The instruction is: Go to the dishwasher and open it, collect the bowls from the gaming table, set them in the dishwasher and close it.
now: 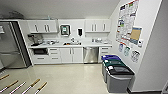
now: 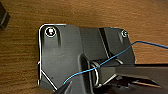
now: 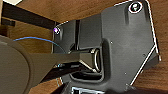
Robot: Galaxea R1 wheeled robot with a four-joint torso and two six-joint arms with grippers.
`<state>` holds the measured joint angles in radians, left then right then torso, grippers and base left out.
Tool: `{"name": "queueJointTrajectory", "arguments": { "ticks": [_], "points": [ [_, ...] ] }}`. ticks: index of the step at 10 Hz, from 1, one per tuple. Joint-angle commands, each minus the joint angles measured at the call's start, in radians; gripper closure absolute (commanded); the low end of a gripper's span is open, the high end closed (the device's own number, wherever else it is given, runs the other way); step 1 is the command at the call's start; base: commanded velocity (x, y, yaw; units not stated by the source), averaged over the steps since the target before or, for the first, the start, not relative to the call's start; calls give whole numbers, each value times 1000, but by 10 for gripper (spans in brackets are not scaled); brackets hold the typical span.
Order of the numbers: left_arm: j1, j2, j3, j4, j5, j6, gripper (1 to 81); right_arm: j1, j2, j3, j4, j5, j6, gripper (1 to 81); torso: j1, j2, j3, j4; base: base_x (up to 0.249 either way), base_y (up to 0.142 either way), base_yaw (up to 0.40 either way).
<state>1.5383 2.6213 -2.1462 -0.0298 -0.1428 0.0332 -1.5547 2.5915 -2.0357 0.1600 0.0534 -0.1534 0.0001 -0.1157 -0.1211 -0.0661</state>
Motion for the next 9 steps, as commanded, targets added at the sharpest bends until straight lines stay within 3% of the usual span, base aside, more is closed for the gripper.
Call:
{"name": "queueJointTrajectory", "arguments": {
  "ticks": [1,9],
  "points": [
    [-46,-24,14,4,48,8,10,46,-28,16,-5,-58,-2,10,0,0,0,0,249,0,0],
    [-46,-21,12,8,48,8,10,47,-29,14,-7,-58,-3,10,0,0,0,0,274,0,0]
  ]
}}
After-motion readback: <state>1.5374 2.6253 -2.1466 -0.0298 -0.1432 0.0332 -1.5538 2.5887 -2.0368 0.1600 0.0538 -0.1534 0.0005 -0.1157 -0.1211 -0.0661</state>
